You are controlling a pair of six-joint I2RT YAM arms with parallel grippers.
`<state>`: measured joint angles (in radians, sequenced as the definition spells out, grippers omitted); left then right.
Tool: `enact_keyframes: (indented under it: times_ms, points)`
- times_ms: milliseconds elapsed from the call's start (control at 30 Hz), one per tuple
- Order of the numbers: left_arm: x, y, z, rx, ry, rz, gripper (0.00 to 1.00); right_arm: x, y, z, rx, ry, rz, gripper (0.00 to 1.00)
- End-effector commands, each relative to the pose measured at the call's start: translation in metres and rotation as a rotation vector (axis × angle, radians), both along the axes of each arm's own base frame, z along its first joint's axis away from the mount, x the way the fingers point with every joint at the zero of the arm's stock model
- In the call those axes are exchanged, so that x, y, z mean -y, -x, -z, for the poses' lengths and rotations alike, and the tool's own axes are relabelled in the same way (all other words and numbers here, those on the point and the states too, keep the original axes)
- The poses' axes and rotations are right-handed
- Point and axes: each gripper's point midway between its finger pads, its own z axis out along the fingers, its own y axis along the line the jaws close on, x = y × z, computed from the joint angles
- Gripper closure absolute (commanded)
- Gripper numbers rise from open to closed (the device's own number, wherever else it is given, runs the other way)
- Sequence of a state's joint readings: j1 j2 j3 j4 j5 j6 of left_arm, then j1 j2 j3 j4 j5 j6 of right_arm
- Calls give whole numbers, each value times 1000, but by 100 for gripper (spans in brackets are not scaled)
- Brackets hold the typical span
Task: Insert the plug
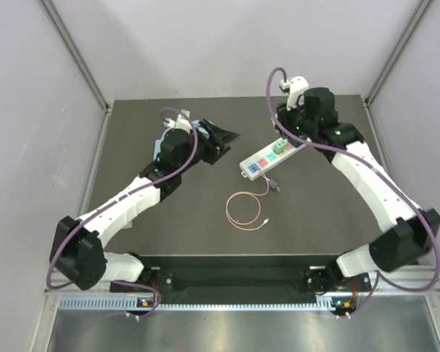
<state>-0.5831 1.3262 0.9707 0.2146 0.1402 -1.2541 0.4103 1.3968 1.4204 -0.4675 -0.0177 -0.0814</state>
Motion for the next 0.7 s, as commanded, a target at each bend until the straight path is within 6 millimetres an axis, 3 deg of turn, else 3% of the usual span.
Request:
enact_keyframes:
  times_ms: [0,67,200,233,267,300,367,500,567,667]
  points:
    - [-16,12,12,133,-329,88,23,-17,9,36,-208,61,-136,100]
    - [-23,18,21,216,-481,158,24,-23,1,58,-271,78,-151,100]
    - [-38,20,26,271,-662,192,21,-39,-17,72,-297,72,-200,100]
    - [-42,19,28,289,-701,195,16,-41,-20,78,-309,77,-207,100]
    - [-45,20,32,284,-725,198,1,-45,-25,93,-346,85,-215,100]
    - [-47,20,33,291,-738,197,1,-49,-30,91,-344,83,-227,100]
    - [-51,21,40,301,-771,203,1,-55,-34,112,-401,92,-253,100]
    - [-60,21,55,325,-838,210,1,-66,-42,126,-441,93,-304,100]
    - [-68,20,66,331,-890,202,1,-64,-42,142,-488,118,-301,100]
    - [-76,20,67,323,-934,184,1,-63,-44,154,-522,138,-297,100]
